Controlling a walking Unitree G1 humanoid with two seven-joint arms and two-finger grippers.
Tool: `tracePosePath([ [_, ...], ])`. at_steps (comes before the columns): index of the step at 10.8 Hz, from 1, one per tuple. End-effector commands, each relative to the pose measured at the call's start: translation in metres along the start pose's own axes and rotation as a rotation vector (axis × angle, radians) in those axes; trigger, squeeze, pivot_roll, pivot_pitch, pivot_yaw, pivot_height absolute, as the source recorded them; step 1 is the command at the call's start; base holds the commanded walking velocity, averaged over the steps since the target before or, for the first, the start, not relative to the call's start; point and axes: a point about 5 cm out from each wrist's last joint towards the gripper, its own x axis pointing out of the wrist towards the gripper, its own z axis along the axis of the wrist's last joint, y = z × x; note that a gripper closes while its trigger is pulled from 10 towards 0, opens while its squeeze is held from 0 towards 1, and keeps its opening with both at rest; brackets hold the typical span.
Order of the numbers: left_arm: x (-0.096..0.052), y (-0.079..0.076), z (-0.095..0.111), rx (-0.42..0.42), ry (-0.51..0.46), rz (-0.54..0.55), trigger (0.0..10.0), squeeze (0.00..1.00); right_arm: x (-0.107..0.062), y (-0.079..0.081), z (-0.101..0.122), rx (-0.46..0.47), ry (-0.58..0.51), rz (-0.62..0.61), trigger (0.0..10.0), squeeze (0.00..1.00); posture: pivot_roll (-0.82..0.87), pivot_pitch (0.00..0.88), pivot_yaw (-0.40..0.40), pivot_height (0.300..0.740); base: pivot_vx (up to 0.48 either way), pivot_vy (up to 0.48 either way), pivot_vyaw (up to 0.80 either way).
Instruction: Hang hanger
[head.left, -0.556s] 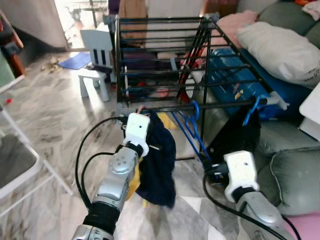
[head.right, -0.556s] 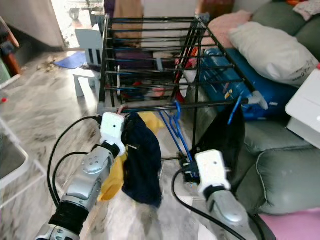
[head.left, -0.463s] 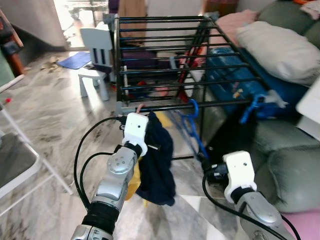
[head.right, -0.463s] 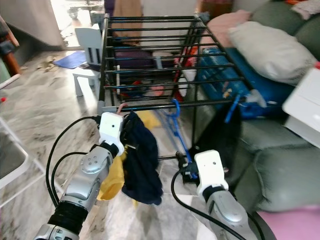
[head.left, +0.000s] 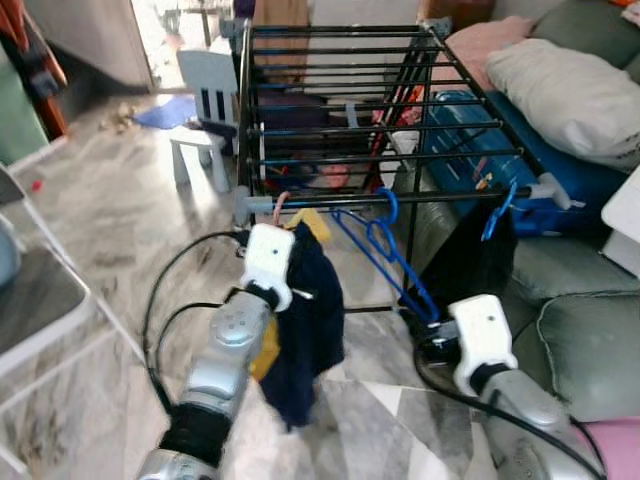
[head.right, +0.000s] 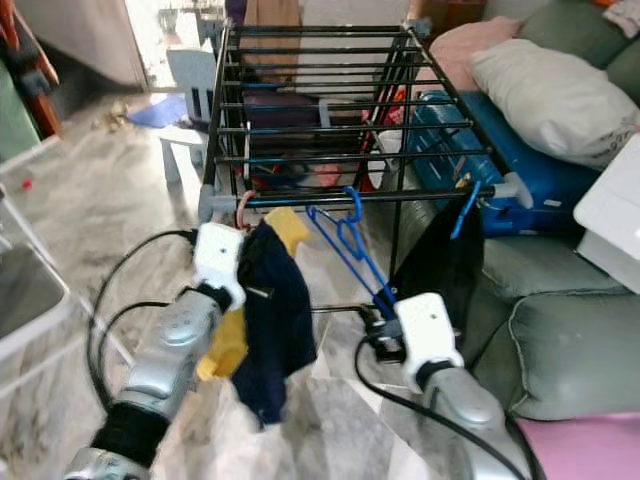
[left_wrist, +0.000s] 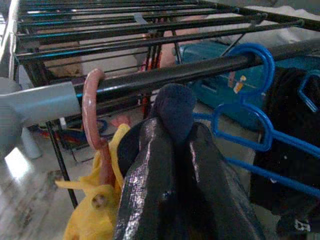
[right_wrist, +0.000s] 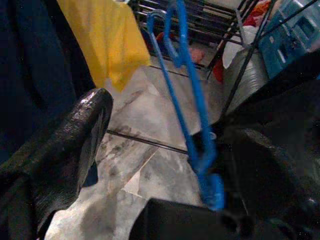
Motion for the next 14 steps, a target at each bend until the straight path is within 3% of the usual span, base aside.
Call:
tracePosePath([
  [1,-0.001,-0.004,0.008,-0.003,-0.027,-0.039,10.0,0.0,0.001,0.003,-0.002,0.004,0.006,0.014,10.0,0.0,0.0,0.0,-0.044,0.74,0.0,0.0,0.0],
  [2,-0.003,-0.004,0.007,0.0,-0.023,-0.046,10.0,0.0,0.001,0.003,-0.003,-0.001,0.008,0.014,10.0,0.0,0.0,0.0,-0.044,0.74,0.0,0.0,0.0],
  [8,-0.006,-0.017,0.008,-0.009,-0.02,-0.146,10.0,0.0,0.001,0.003,-0.011,-0.038,0.04,-0.017,10.0,0.0,0.0,0.0,-0.05,0.74,0.0,0.48,0.0],
  [14,-0.008,-0.029,0.013,-0.024,-0.069,-0.266,10.0,0.0,-0.003,-0.005,-0.012,-0.052,0.036,-0.104,10.0,0.0,-0.01,0.0,-0.044,0.74,0.0,0.0,0.0],
])
